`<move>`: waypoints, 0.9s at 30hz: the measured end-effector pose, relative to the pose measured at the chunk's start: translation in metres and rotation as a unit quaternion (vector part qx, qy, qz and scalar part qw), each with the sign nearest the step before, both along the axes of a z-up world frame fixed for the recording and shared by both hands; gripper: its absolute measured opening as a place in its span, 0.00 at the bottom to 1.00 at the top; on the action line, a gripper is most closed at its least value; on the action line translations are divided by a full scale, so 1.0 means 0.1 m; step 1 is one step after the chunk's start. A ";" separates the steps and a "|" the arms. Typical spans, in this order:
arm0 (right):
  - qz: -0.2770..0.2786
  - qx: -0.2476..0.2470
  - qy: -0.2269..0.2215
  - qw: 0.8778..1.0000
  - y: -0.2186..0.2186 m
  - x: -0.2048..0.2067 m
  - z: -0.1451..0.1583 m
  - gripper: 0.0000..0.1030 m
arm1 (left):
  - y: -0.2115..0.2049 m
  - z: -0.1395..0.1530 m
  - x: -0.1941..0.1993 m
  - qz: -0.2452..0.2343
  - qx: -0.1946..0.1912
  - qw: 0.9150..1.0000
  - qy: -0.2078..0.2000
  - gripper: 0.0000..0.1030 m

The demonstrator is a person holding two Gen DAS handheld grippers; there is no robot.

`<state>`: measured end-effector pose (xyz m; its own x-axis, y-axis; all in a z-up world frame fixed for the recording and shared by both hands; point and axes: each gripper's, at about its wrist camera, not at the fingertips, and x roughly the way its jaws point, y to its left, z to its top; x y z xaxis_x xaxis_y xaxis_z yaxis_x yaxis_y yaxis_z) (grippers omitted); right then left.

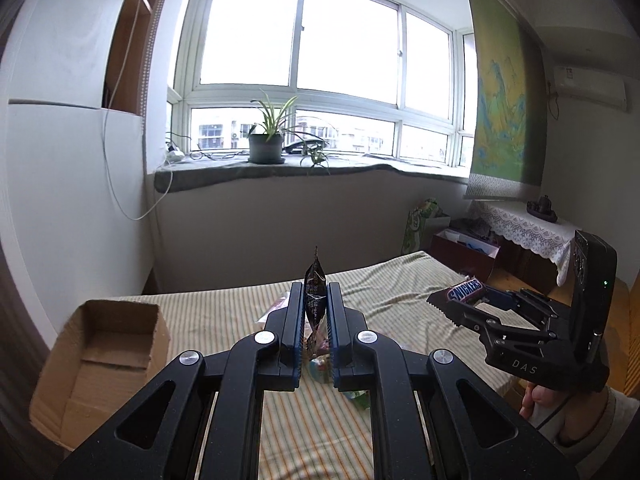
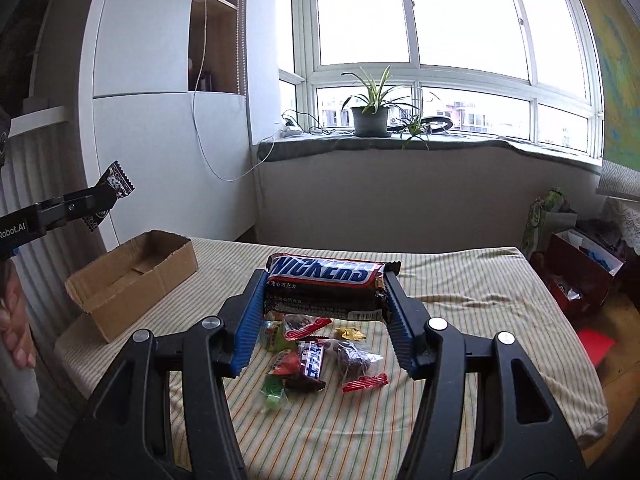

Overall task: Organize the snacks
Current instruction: 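Carry the Snickers bar and black packet over the cardboard box with both tools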

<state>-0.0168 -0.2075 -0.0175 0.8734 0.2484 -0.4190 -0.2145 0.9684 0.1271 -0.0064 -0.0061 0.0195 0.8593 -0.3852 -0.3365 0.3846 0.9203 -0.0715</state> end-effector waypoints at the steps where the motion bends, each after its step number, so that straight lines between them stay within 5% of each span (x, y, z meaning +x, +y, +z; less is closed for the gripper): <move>1: 0.003 -0.002 -0.001 1.000 0.03 0.00 0.01 0.56 | 0.03 0.00 -0.01 0.003 -0.003 1.000 -0.001 0.08; 16: 0.101 -0.024 -0.001 0.995 1.07 0.23 0.11 0.56 | 0.71 -0.06 -0.16 0.057 -0.039 0.998 -0.006 0.08; 27: 0.252 0.005 0.015 0.968 2.45 0.57 -0.06 0.57 | 1.79 -0.47 -0.25 0.183 -0.053 0.981 0.046 0.08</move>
<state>0.0401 0.0374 -0.0231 0.6278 0.6431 -0.4385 -0.6546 0.7411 0.1496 -0.0311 0.1724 -0.0270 0.9148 -0.0931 -0.3930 0.0169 0.9811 -0.1929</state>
